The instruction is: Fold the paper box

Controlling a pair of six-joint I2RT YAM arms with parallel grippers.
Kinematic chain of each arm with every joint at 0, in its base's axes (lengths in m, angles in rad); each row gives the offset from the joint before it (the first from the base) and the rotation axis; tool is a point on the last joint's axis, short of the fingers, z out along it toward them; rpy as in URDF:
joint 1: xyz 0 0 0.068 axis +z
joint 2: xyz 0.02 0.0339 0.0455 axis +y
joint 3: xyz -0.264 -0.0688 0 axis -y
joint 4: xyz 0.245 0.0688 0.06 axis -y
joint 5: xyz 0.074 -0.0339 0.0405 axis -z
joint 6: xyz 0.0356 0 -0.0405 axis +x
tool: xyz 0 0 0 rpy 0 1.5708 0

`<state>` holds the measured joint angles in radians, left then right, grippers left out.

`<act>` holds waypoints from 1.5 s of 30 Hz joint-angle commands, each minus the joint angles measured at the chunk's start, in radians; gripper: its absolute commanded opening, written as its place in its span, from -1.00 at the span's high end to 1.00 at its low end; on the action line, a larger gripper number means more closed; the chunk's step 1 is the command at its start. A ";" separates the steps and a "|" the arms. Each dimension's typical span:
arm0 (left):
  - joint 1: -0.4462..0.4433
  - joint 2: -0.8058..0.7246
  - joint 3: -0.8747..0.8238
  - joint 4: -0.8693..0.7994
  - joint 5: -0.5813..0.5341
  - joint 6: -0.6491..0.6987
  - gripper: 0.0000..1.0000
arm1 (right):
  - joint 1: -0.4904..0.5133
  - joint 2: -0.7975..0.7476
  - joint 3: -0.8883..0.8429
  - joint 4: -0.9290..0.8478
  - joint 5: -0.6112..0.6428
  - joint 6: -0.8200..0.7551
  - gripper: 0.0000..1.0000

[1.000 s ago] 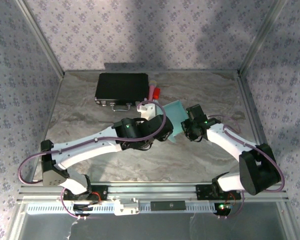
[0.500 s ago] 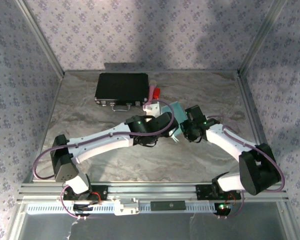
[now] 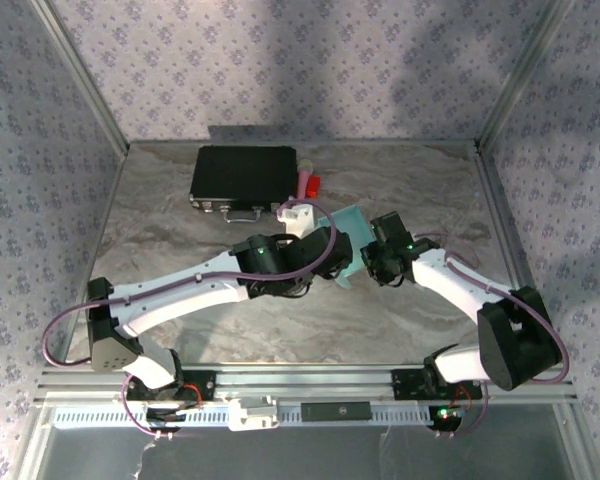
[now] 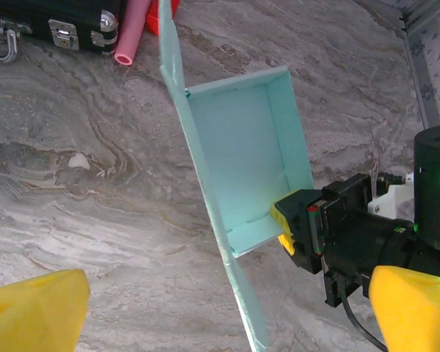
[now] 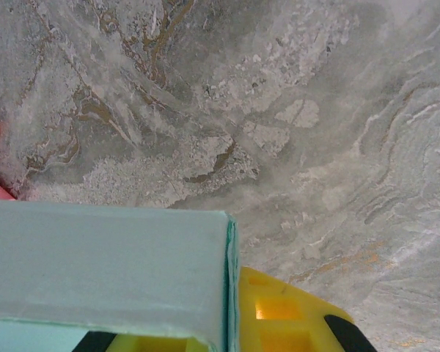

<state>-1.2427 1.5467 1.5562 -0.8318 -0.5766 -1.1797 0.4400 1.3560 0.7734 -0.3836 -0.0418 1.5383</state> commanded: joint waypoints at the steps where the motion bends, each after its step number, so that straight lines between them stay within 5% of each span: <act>1: 0.022 0.000 -0.021 0.024 0.036 -0.011 -0.88 | -0.001 0.008 0.000 0.005 -0.002 0.016 1.00; 4: 0.041 -0.003 -0.065 0.076 0.062 -0.016 -0.63 | 0.000 0.005 0.005 0.000 0.000 0.016 1.00; 6: 0.051 0.003 -0.073 0.115 0.078 -0.003 -0.13 | 0.003 0.005 0.006 0.002 0.000 0.016 1.00; 11: 0.056 0.065 -0.009 0.087 0.074 0.018 0.00 | 0.010 0.005 0.010 -0.004 0.003 0.019 1.00; 13: 0.058 0.082 -0.001 0.075 0.078 0.020 0.37 | 0.012 0.003 0.009 -0.005 0.004 0.020 1.00; 19: 0.065 0.102 -0.011 0.019 0.062 0.004 1.00 | 0.021 0.000 0.001 -0.008 0.010 0.026 1.00; 22: 0.070 0.091 -0.030 0.001 0.056 0.001 1.00 | 0.033 0.005 0.024 -0.033 0.007 -0.008 0.88; 25: 0.076 0.071 -0.039 -0.010 0.053 0.036 1.00 | 0.053 -0.024 0.042 -0.078 0.023 -0.036 0.06; 29: 0.105 0.034 -0.042 -0.018 0.095 0.155 1.00 | 0.092 -0.141 0.068 -0.143 0.061 -0.089 -0.34; 36: 0.225 0.016 0.009 -0.019 0.412 0.513 1.00 | 0.097 -0.365 0.160 -0.286 0.101 -0.313 -0.51; 41: 0.319 0.051 0.164 -0.193 0.666 0.820 1.00 | -0.047 -0.427 0.239 -0.255 -0.038 -0.757 -0.40; 45: 0.331 0.087 0.285 -0.350 0.711 1.049 1.00 | -0.116 -0.335 0.366 -0.339 -0.185 -1.076 -0.28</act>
<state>-0.9104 1.6089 1.7565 -1.0248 0.0204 -0.3851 0.3454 0.9684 1.0653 -0.6453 -0.0910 0.8001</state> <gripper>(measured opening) 0.066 0.647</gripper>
